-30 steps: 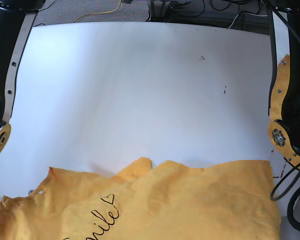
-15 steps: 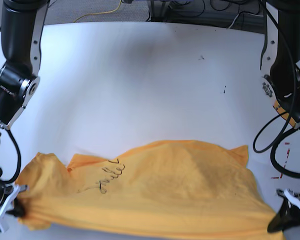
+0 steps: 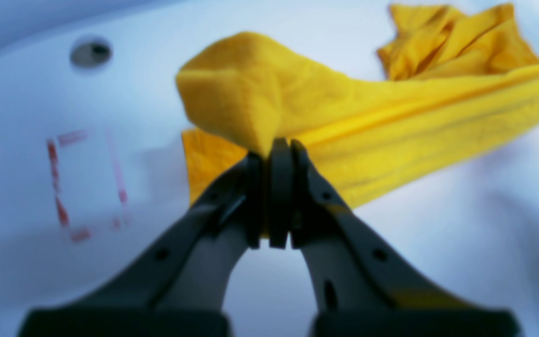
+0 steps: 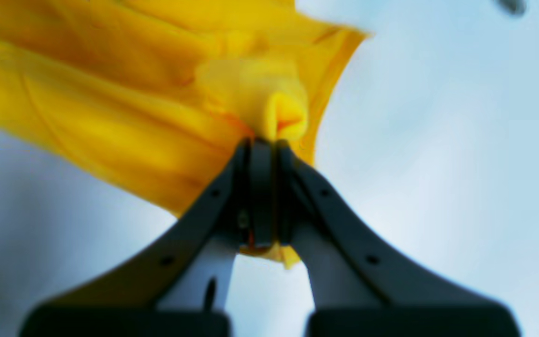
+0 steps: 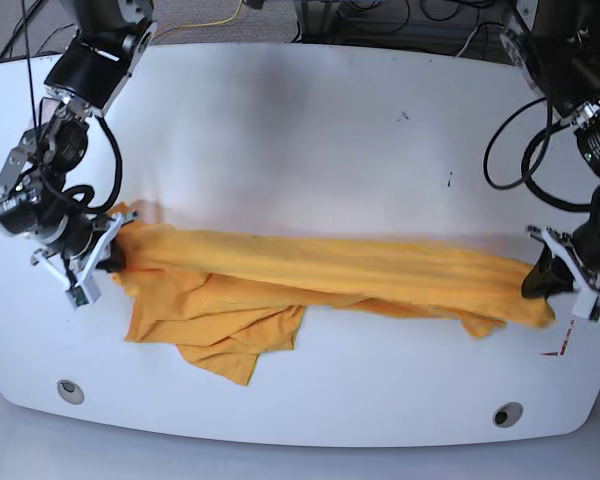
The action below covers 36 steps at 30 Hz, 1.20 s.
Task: Layout the t-shirt on the table in an organized manner, then fold the t-shirt properly
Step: 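Lower the shirt and drag it flat across the table with both grippers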
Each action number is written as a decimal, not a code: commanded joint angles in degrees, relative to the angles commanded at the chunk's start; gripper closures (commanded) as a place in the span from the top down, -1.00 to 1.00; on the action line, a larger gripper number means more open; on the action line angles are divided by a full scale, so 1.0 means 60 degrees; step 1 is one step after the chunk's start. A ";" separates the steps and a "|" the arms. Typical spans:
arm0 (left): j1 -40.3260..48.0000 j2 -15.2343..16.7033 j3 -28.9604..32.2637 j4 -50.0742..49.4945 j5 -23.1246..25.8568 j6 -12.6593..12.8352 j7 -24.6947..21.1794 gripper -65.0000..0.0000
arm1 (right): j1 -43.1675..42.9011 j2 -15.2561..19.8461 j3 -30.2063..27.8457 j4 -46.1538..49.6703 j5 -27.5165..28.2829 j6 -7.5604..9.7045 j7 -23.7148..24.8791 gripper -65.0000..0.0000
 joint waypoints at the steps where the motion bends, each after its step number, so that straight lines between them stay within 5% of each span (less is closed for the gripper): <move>1: 0.0293 0.0000 -0.0059 0.0015 -0.0132 0.0000 0.0000 -1.00 | -0.0249 -0.0103 0.0000 0.0132 0.0000 0.0000 0.0000 -1.00; 16: 0.4249 -0.0366 -0.1070 -0.0029 -0.0513 0.0000 0.0000 -1.00 | -0.3590 -0.0835 0.0059 0.0835 0.0029 0.0000 0.0000 -1.00; 28: 0.5641 -0.0381 -0.1070 -0.0996 -0.0484 0.0015 -0.0029 -1.00 | -0.4952 -0.1011 0.0059 0.0835 -0.0015 0.0000 0.0242 -1.00; 36: 0.5656 -0.0542 -0.1084 -0.1260 0.0938 -0.0176 -0.0044 -1.00 | -0.5084 -0.0996 0.0762 0.0791 -0.0029 0.0000 0.0359 -1.00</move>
